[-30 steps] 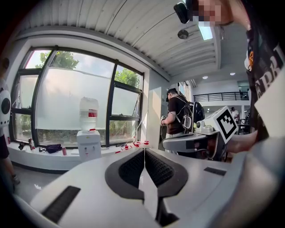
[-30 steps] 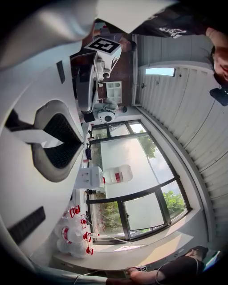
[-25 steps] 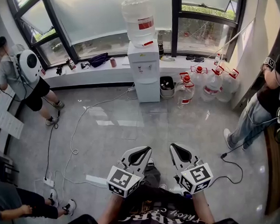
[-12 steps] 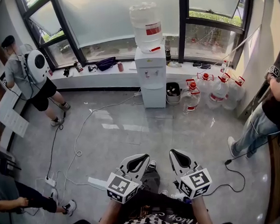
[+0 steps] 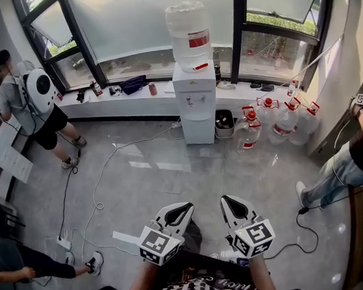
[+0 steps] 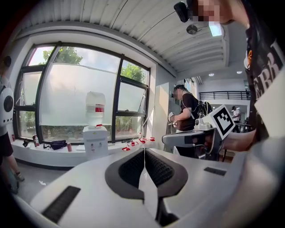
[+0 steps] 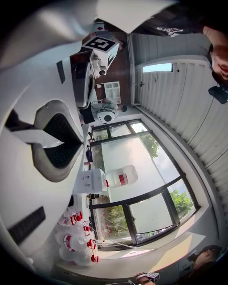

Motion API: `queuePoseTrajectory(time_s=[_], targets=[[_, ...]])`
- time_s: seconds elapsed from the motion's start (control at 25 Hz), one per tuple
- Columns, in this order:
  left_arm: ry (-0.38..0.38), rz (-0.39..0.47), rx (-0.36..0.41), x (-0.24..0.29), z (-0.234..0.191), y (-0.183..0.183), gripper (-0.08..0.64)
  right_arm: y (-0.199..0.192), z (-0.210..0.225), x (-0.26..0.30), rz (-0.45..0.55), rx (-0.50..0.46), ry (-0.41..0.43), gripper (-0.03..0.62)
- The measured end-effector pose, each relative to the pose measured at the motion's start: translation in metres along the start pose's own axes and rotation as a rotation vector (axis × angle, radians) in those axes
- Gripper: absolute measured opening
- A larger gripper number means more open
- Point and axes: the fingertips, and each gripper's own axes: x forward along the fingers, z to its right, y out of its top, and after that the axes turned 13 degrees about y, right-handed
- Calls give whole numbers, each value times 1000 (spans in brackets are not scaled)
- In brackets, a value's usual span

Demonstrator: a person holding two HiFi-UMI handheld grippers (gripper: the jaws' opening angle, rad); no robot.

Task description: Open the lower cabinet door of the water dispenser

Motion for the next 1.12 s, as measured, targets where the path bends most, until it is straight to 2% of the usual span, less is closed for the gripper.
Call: queuePoseTrajectory(time_s=[0.36,0.68,0.92,1.12], targets=[[-52,10,4,93,-105,37,20,41,69,108,6,35,-51,11],[-92,-10,27,154,-193,43,20,62,116,203,6,62,-97,11],[-142,-10,37,186,-229,44,20,62,135,237,-19,75,-136,11],[-170,-24,10,207,-237,42,20,60,149,245,-51,93,-162,11]])
